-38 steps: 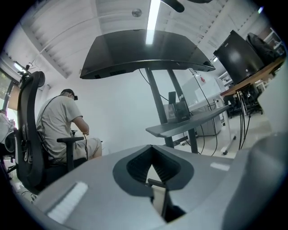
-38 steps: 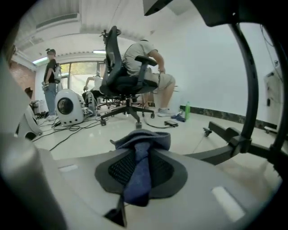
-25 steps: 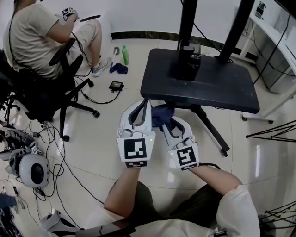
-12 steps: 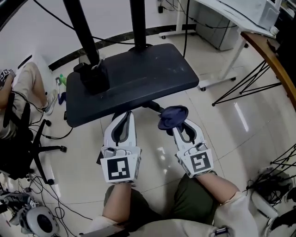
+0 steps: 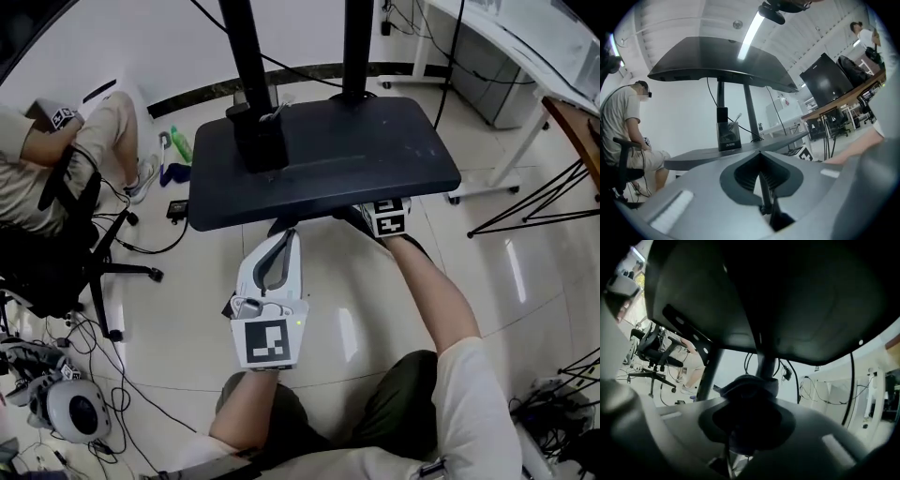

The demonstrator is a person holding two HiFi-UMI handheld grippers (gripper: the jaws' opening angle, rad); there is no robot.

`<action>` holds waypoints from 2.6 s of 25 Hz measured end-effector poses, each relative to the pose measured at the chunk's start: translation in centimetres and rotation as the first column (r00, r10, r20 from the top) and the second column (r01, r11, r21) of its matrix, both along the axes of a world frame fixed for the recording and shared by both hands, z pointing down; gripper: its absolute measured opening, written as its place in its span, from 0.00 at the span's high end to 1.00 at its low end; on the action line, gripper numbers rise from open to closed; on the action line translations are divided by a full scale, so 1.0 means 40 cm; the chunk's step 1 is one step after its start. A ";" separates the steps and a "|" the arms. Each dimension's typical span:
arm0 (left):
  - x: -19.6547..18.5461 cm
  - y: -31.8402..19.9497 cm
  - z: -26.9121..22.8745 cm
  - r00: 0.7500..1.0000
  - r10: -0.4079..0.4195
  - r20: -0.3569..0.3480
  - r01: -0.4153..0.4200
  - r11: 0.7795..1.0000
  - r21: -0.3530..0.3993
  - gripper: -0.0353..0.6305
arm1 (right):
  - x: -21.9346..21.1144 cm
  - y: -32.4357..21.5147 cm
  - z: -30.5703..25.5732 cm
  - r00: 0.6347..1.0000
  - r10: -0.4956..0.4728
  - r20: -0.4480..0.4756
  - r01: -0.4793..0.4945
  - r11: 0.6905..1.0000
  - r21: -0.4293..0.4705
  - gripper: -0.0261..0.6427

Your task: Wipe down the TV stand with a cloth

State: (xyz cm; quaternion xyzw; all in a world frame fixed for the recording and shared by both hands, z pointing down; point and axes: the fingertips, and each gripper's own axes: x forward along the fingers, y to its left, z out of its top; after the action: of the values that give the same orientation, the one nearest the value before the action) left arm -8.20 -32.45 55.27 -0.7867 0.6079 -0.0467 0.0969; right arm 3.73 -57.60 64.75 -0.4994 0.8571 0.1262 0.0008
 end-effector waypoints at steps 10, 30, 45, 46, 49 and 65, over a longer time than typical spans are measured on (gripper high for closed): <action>-0.059 0.014 0.008 1.000 -0.001 0.009 0.001 1.000 -0.019 0.79 | -0.072 -0.170 0.744 0.979 -0.005 -0.202 -0.079 0.911 -0.406 0.85; -0.033 -0.048 0.077 0.999 0.048 -0.018 -0.049 0.999 -0.024 0.78 | 0.659 0.282 1.046 0.934 0.221 -0.281 -0.343 0.774 -0.532 0.85; -0.125 0.066 -0.047 0.996 -0.085 -0.021 0.086 0.995 0.055 0.78 | 0.015 0.763 -0.413 0.993 -0.119 -0.007 0.118 0.977 0.177 0.85; -0.142 0.062 -0.085 0.995 -0.097 -0.014 0.098 0.994 0.054 0.78 | -0.008 0.758 -0.492 0.986 -0.151 0.065 0.130 0.958 0.255 0.85; -0.185 0.032 -0.228 0.992 -0.128 -0.010 0.128 0.992 0.013 0.78 | -0.035 0.694 -0.653 0.975 -0.165 0.147 0.119 0.952 0.281 0.85; -0.213 0.064 -1.474 0.994 -0.055 -0.093 0.069 0.985 0.160 0.77 | 0.024 0.682 -1.726 0.967 -0.057 0.249 0.036 0.996 0.086 0.85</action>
State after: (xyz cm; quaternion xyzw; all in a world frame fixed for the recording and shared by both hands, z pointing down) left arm -16.71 -29.90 -3.68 -0.7581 0.6375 0.0350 0.1326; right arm 4.68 -30.32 -4.28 -0.4907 0.8558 0.0967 0.1323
